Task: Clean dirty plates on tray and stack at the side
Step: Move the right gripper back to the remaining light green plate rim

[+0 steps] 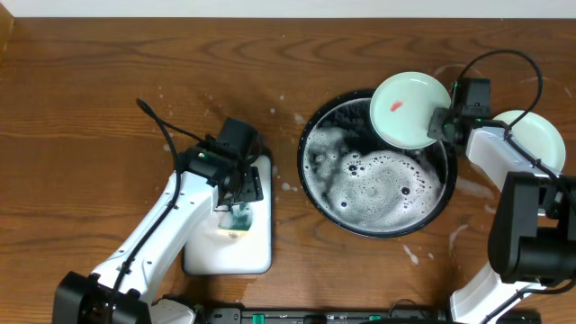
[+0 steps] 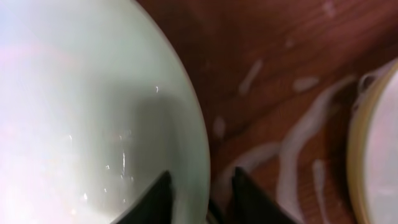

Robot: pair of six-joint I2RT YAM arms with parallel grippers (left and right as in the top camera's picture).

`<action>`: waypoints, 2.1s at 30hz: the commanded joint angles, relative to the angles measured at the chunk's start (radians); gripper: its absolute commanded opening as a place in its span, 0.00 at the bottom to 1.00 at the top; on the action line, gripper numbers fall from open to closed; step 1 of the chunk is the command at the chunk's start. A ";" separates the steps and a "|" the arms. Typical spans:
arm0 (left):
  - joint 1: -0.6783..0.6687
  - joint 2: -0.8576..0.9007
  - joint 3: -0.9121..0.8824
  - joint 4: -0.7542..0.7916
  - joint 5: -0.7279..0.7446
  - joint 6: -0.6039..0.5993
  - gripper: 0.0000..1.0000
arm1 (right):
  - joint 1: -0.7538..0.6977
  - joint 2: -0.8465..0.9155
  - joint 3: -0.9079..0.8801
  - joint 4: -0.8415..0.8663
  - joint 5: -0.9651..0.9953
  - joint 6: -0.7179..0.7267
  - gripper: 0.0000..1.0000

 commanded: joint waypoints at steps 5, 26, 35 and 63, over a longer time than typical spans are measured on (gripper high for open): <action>0.006 -0.004 -0.001 -0.003 -0.008 0.005 0.81 | -0.005 -0.053 0.001 -0.104 -0.016 0.087 0.01; 0.006 -0.004 -0.001 -0.003 -0.008 0.005 0.81 | 0.065 -0.253 -0.073 -0.568 -0.204 0.183 0.01; 0.006 -0.004 -0.001 -0.003 -0.009 0.005 0.81 | 0.095 -0.238 -0.082 -0.458 -0.271 -0.076 0.01; 0.006 -0.004 -0.001 -0.003 0.003 0.005 0.81 | 0.102 -0.238 -0.256 -0.234 -0.202 -0.002 0.23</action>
